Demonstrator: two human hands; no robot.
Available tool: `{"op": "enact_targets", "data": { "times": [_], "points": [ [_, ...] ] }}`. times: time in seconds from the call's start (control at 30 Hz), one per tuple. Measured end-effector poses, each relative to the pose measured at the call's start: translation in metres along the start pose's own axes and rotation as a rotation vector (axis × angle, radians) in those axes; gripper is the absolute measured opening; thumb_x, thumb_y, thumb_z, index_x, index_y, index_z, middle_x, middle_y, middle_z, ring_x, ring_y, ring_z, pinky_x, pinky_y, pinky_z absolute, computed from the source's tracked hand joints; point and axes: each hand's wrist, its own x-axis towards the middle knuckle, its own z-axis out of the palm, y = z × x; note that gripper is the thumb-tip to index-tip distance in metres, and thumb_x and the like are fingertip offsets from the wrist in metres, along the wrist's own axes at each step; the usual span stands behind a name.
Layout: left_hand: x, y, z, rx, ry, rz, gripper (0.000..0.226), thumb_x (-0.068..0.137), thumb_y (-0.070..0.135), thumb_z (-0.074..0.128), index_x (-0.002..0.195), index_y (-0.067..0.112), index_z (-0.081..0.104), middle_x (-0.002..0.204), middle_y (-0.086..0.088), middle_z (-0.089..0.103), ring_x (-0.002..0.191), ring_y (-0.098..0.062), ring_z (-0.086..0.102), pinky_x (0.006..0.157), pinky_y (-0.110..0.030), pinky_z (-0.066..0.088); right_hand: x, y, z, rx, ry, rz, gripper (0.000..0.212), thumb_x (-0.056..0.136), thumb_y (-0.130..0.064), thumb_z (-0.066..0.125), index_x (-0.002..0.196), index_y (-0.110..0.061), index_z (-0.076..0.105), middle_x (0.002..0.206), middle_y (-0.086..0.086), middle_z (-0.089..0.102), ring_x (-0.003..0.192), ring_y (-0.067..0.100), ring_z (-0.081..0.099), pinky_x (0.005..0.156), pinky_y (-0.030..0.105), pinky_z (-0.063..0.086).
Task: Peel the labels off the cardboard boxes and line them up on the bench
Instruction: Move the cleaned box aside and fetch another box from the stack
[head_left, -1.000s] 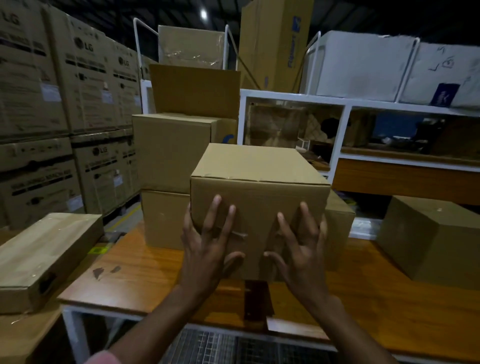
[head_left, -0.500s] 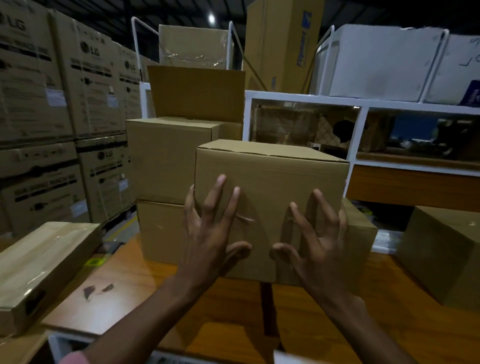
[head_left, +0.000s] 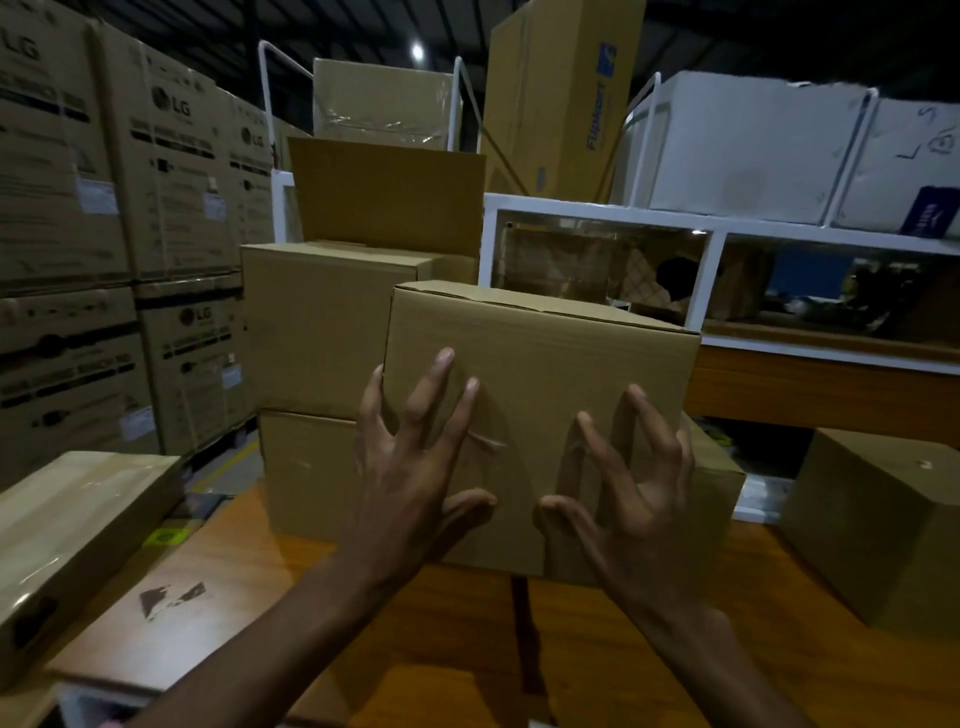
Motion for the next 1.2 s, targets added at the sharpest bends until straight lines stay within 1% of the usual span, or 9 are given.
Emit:
{"op": "enact_targets", "data": {
  "times": [0.23,0.33,0.47,0.57,0.7,0.87,1.0,1.07,1.2],
  "points": [
    [0.0,0.015,-0.017,0.065,0.052,0.017,0.106,0.078,0.069,0.068,0.161,0.022,0.02,0.171,-0.01,0.005,0.15,-0.055,0.002,0.118,-0.067,0.004,0.003,-0.004,-0.015,0.035,0.065,-0.041,0.077,0.086,-0.055,0.07,0.151,-0.026,0.04,0.163,0.018,0.017,0.155,0.036,0.011,0.115,0.076,0.019],
    [0.008,0.016,-0.013,0.087,0.054,0.018,0.1,0.085,0.071,0.06,0.162,0.024,0.015,0.171,-0.007,0.0,0.149,-0.057,0.001,0.115,-0.07,0.009,0.014,0.005,-0.008,0.048,0.082,-0.039,0.082,0.08,-0.055,0.071,0.15,-0.026,0.04,0.162,0.017,0.016,0.153,0.038,0.013,0.111,0.078,0.026],
    [0.031,0.005,0.007,0.114,0.016,0.068,0.104,0.084,0.056,0.073,0.162,0.023,0.013,0.17,-0.011,-0.005,0.149,-0.059,0.002,0.114,-0.076,0.014,0.025,0.026,0.009,0.041,0.077,-0.011,0.081,0.079,-0.055,0.07,0.15,-0.028,0.04,0.163,0.015,0.014,0.151,0.047,0.016,0.109,0.077,0.028],
    [0.042,-0.004,0.025,0.109,-0.016,0.079,0.098,0.085,0.048,0.075,0.161,0.019,0.021,0.17,-0.013,-0.005,0.148,-0.06,0.0,0.112,-0.077,0.021,0.033,0.045,0.025,-0.007,0.035,0.017,0.087,0.076,-0.049,0.08,0.15,-0.031,0.039,0.164,0.015,0.013,0.15,0.052,0.015,0.109,0.077,0.031],
    [0.052,-0.017,0.056,0.089,-0.092,0.027,0.098,0.085,0.043,0.076,0.162,0.02,0.021,0.171,-0.009,-0.009,0.148,-0.06,-0.005,0.112,-0.074,0.02,0.044,0.063,0.055,-0.031,-0.056,0.048,0.092,0.072,-0.046,0.086,0.151,-0.031,0.039,0.164,0.014,0.011,0.149,0.054,0.014,0.106,0.077,0.035],
    [0.059,-0.048,0.098,0.112,-0.202,-0.058,0.107,0.083,0.046,0.078,0.163,0.026,0.009,0.17,-0.008,-0.013,0.148,-0.059,-0.006,0.109,-0.074,0.031,0.057,0.073,0.102,-0.044,-0.138,0.098,0.094,0.072,-0.047,0.086,0.152,-0.033,0.038,0.165,0.013,0.01,0.151,0.052,0.006,0.102,0.075,0.041],
    [0.065,-0.075,0.118,0.116,-0.255,-0.077,0.103,0.087,0.053,0.069,0.163,0.032,0.002,0.17,-0.004,-0.018,0.151,-0.054,-0.011,0.106,-0.081,0.025,0.072,0.078,0.134,-0.053,-0.163,0.093,0.097,0.074,-0.044,0.085,0.156,-0.032,0.033,0.167,0.013,0.006,0.153,0.05,0.0,0.108,0.072,0.035],
    [0.065,-0.088,0.128,0.112,-0.283,-0.085,0.102,0.09,0.055,0.065,0.162,0.034,-0.004,0.169,-0.002,-0.023,0.15,-0.052,-0.017,0.106,-0.084,0.02,0.079,0.082,0.148,-0.066,-0.177,0.073,0.098,0.075,-0.04,0.085,0.156,-0.029,0.031,0.168,0.013,0.006,0.153,0.05,-0.004,0.111,0.067,0.024],
    [0.06,-0.111,0.149,0.088,-0.343,-0.123,0.106,0.091,0.057,0.061,0.159,0.037,-0.017,0.166,-0.002,-0.03,0.149,-0.049,-0.026,0.107,-0.082,0.02,0.091,0.089,0.171,-0.076,-0.199,0.073,0.101,0.074,-0.036,0.086,0.157,-0.028,0.028,0.17,0.013,0.003,0.153,0.05,-0.009,0.109,0.06,0.015]
  ]
}}
